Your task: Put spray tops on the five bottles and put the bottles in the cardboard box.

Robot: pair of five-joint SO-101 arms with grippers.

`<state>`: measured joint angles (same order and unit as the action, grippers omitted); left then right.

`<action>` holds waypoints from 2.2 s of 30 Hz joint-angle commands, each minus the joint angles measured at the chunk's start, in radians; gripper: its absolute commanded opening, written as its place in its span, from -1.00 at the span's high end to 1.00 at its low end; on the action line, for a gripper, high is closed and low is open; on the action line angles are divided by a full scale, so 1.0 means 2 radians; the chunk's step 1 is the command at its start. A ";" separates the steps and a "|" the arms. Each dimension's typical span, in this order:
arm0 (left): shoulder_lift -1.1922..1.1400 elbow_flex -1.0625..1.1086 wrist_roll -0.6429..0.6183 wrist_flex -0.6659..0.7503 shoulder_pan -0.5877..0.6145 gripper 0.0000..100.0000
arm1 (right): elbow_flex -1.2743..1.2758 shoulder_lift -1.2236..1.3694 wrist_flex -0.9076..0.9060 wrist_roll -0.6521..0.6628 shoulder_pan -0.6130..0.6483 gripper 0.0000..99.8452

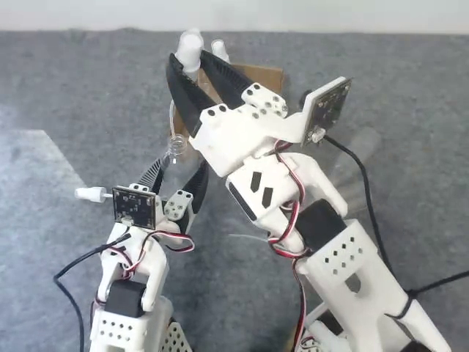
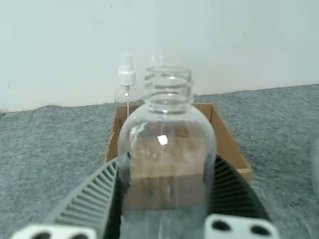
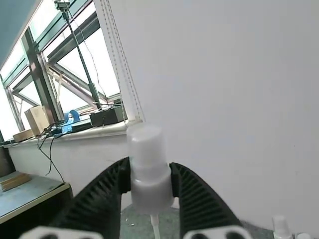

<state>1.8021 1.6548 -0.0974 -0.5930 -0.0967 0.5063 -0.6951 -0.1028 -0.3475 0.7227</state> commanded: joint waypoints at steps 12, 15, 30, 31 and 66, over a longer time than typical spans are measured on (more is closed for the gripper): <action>0.011 -0.004 -0.002 0.013 0.002 0.76 | -0.029 0.001 -0.101 -0.005 0.001 0.99; 0.011 -0.004 -0.002 0.013 0.002 0.76 | -0.029 -0.002 -0.125 -0.005 0.001 0.98; 0.011 -0.004 -0.002 0.013 -0.001 0.76 | -0.029 0.004 -0.176 0.008 0.003 0.98; 0.011 -0.004 -0.002 0.013 -0.001 0.76 | -0.029 0.004 -0.174 0.018 0.005 0.98; 0.011 -0.004 -0.003 0.036 0.002 0.76 | 0.042 0.018 -0.171 0.038 0.069 0.98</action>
<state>1.8021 1.6594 -0.0974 -0.5516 -0.0951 0.5723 -0.5984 -0.4434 -0.2984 0.8362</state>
